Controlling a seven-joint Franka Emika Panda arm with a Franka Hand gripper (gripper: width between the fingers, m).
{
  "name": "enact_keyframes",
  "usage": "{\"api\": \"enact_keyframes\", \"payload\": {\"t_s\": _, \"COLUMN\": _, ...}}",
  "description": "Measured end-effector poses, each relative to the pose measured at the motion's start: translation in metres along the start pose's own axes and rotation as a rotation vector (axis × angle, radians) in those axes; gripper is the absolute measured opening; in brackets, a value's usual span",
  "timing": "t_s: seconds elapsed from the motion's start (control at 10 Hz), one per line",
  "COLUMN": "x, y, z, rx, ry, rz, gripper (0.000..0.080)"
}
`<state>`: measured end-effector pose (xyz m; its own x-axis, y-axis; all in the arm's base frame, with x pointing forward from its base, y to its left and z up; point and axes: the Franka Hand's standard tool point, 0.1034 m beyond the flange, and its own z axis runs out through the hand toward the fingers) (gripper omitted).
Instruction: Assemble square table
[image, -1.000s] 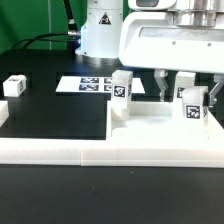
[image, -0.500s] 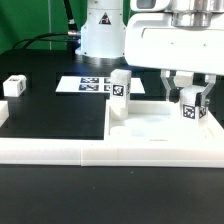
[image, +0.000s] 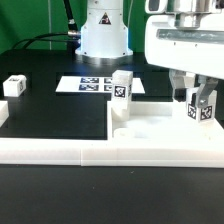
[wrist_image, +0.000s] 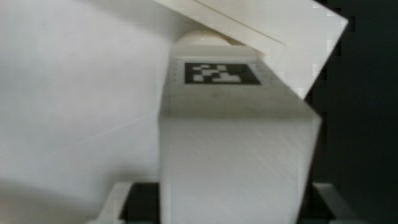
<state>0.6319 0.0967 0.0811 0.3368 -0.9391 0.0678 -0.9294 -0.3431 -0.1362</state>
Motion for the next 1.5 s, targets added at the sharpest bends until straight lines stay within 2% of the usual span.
{"api": "enact_keyframes", "payload": {"t_s": 0.1, "x": 0.001, "y": 0.002, "z": 0.001, "rx": -0.007, "ry": -0.009, "rz": 0.127, "gripper": 0.0291}}
{"api": "enact_keyframes", "payload": {"t_s": 0.2, "x": 0.004, "y": 0.006, "z": 0.002, "rx": 0.007, "ry": -0.024, "rz": 0.263, "gripper": 0.0291}}
{"api": "enact_keyframes", "payload": {"t_s": 0.4, "x": -0.006, "y": 0.018, "z": 0.0, "rx": 0.092, "ry": -0.063, "rz": 0.631, "gripper": 0.0293}}
{"api": "enact_keyframes", "payload": {"t_s": 0.6, "x": -0.006, "y": 0.018, "z": 0.0, "rx": 0.089, "ry": -0.072, "rz": 0.669, "gripper": 0.0293}}
{"api": "enact_keyframes", "payload": {"t_s": 0.7, "x": -0.006, "y": 0.018, "z": 0.0, "rx": 0.089, "ry": -0.071, "rz": 0.66, "gripper": 0.0385}}
{"api": "enact_keyframes", "payload": {"t_s": 0.8, "x": -0.006, "y": 0.019, "z": 0.001, "rx": 0.089, "ry": -0.069, "rz": 0.631, "gripper": 0.0385}}
{"api": "enact_keyframes", "payload": {"t_s": 0.9, "x": -0.008, "y": 0.018, "z": 0.0, "rx": 0.087, "ry": -0.068, "rz": 0.612, "gripper": 0.0575}}
{"api": "enact_keyframes", "payload": {"t_s": 1.0, "x": -0.02, "y": 0.015, "z": -0.005, "rx": 0.056, "ry": -0.072, "rz": 0.442, "gripper": 0.0625}}
{"api": "enact_keyframes", "payload": {"t_s": 1.1, "x": -0.024, "y": 0.009, "z": -0.011, "rx": 0.036, "ry": -0.062, "rz": 0.202, "gripper": 0.0625}}
{"api": "enact_keyframes", "payload": {"t_s": 1.2, "x": -0.023, "y": 0.004, "z": -0.013, "rx": 0.047, "ry": -0.059, "rz": 0.072, "gripper": 0.0644}}
{"api": "enact_keyframes", "payload": {"t_s": 1.5, "x": -0.021, "y": 0.006, "z": -0.011, "rx": 0.05, "ry": -0.05, "rz": -0.136, "gripper": 0.0648}}
